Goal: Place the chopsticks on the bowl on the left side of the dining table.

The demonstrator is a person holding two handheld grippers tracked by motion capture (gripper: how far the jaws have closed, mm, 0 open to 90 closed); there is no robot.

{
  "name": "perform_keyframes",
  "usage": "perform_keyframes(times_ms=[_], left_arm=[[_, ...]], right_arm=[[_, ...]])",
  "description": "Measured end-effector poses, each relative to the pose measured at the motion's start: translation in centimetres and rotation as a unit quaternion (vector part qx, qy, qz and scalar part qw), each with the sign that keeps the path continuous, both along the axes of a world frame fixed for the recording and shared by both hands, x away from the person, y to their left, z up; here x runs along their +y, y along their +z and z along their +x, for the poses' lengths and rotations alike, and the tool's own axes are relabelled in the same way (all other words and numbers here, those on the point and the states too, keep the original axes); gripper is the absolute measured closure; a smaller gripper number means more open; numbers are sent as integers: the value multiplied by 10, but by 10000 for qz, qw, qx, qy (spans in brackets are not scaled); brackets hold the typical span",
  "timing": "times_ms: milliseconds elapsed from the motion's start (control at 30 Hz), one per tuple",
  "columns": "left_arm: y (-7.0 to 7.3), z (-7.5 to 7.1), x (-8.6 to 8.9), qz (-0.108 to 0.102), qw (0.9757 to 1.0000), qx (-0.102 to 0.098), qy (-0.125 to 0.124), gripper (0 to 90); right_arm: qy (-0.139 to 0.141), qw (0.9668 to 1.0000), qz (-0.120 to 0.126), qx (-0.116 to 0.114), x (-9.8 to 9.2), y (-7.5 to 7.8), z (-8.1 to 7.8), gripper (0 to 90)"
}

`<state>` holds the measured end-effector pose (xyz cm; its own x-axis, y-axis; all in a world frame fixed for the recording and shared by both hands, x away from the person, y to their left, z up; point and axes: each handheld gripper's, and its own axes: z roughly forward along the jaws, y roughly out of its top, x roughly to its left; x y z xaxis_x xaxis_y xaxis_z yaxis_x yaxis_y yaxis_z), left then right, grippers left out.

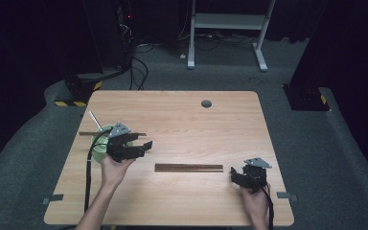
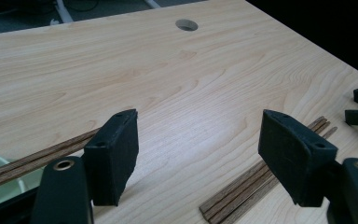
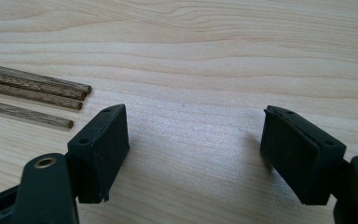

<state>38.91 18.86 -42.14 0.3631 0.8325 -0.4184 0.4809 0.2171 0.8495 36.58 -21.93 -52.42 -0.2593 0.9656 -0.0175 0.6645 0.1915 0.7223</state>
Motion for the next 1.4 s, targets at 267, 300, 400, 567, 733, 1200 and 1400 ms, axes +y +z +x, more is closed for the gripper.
perform_keyframes(times_ms=[267,300,400,567,733,1200,1400], left_arm=[[-3,-1,-5,3,10000,-12,-18,291],[-3,-1,-5,29,10000,-8,-29,291],[-4,-2,-7,49,10000,-26,-25,292],[-8,-2,-9,133,9999,-3,-48,292],[-10,-3,-10,76,10000,0,-50,292],[-19,-6,-13,234,9997,19,-26,294],[-25,-5,-15,353,9993,95,-20,295]], right_arm=[[2,10000,0,0,0,0,0,231],[1,10000,0,0,0,0,0,231],[5,10000,0,-1,0,0,0,231],[8,10000,-1,-1,0,0,0,231],[10,10000,-1,-1,0,0,0,231],[8,10000,1,0,0,0,0,231],[11,10000,-2,-1,0,0,0,231]])
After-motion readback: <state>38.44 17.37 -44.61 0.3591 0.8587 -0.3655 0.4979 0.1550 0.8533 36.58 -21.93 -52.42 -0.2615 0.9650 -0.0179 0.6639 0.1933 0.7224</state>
